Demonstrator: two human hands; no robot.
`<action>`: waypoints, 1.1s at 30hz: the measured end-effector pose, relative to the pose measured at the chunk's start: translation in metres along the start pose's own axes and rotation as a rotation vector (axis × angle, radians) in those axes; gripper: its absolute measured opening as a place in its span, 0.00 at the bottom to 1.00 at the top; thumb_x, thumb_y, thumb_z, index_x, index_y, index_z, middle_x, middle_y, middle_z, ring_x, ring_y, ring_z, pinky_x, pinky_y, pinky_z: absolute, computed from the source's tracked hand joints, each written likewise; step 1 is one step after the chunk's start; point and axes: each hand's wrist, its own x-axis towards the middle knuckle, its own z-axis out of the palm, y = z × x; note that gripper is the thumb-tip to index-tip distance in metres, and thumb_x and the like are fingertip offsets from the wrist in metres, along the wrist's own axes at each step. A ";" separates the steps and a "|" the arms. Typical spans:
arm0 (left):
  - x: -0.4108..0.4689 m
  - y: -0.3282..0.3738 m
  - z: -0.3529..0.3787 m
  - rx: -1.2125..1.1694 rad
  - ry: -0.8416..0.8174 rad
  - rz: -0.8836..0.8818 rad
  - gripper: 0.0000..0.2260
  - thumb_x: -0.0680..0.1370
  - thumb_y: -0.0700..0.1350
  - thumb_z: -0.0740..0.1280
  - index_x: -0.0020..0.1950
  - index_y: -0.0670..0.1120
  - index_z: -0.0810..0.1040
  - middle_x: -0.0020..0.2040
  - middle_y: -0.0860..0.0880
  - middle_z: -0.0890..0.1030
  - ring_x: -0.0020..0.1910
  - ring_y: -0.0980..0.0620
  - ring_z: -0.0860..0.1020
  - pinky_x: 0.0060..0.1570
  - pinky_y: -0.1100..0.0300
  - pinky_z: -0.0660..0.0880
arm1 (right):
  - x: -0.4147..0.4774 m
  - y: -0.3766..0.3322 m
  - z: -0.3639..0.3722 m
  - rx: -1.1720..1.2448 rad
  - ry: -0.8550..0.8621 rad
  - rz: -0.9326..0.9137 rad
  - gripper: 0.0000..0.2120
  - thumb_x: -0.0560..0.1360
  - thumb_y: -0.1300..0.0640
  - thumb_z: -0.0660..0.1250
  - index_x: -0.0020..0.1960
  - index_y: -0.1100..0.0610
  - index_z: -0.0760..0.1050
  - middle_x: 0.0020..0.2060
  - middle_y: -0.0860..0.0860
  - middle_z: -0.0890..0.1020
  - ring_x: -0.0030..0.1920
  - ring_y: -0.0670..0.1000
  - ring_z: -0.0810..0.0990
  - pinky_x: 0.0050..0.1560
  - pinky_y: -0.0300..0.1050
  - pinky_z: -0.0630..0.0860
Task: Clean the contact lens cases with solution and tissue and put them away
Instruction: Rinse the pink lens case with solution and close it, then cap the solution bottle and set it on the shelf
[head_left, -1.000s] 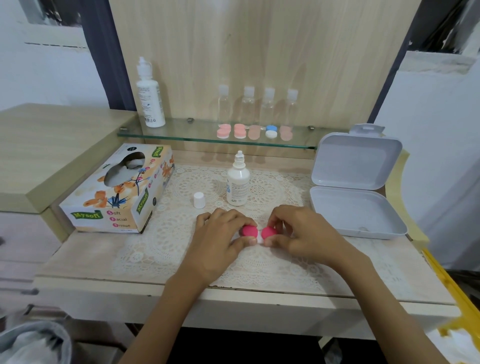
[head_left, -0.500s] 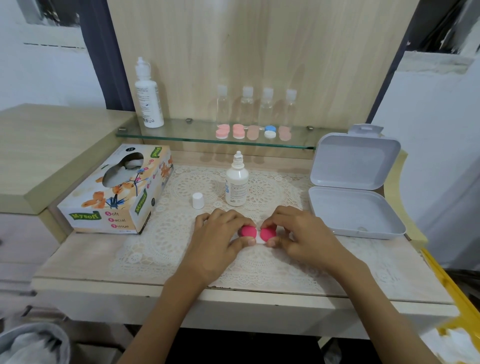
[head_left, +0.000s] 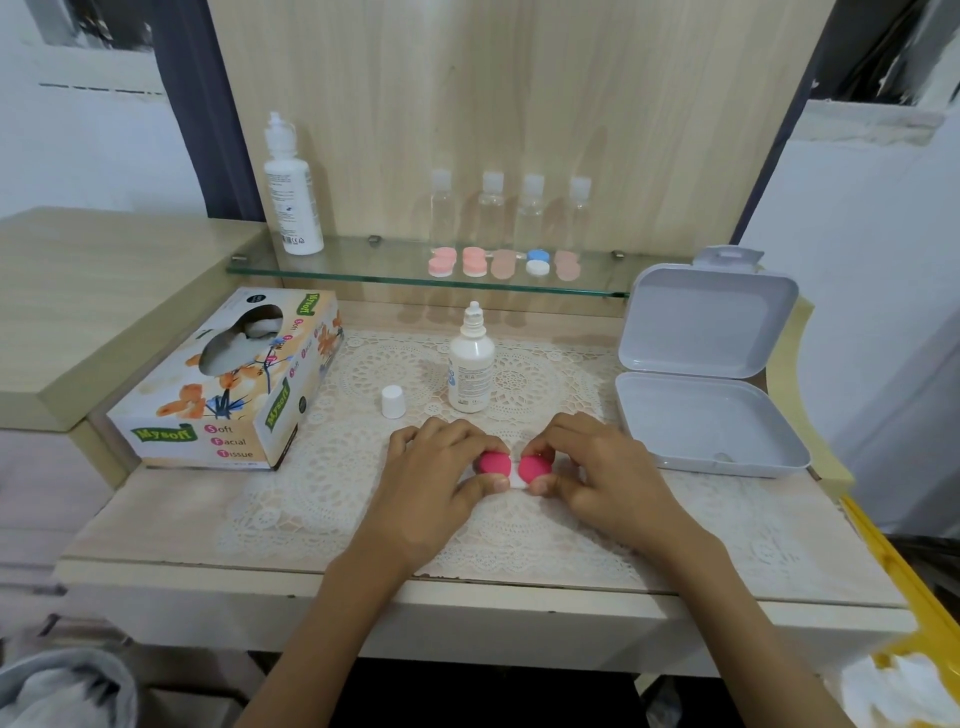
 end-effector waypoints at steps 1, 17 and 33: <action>0.000 0.000 0.000 -0.002 -0.005 -0.001 0.19 0.74 0.64 0.58 0.59 0.59 0.75 0.54 0.62 0.74 0.56 0.60 0.67 0.58 0.60 0.56 | 0.000 0.000 -0.001 0.022 -0.010 0.013 0.09 0.69 0.43 0.70 0.47 0.45 0.78 0.41 0.37 0.75 0.42 0.38 0.70 0.36 0.37 0.65; -0.003 -0.002 0.000 0.035 -0.013 0.021 0.26 0.73 0.64 0.48 0.67 0.58 0.70 0.61 0.63 0.73 0.61 0.61 0.66 0.60 0.62 0.55 | -0.009 -0.006 -0.015 0.309 -0.089 0.048 0.12 0.69 0.56 0.75 0.52 0.50 0.81 0.43 0.41 0.80 0.46 0.45 0.75 0.44 0.29 0.67; -0.005 0.003 0.001 0.174 -0.166 -0.048 0.39 0.70 0.65 0.31 0.77 0.51 0.50 0.77 0.55 0.47 0.74 0.62 0.43 0.72 0.63 0.36 | 0.061 -0.013 -0.084 0.116 0.146 0.250 0.10 0.65 0.54 0.75 0.44 0.50 0.79 0.38 0.40 0.79 0.36 0.44 0.74 0.38 0.44 0.71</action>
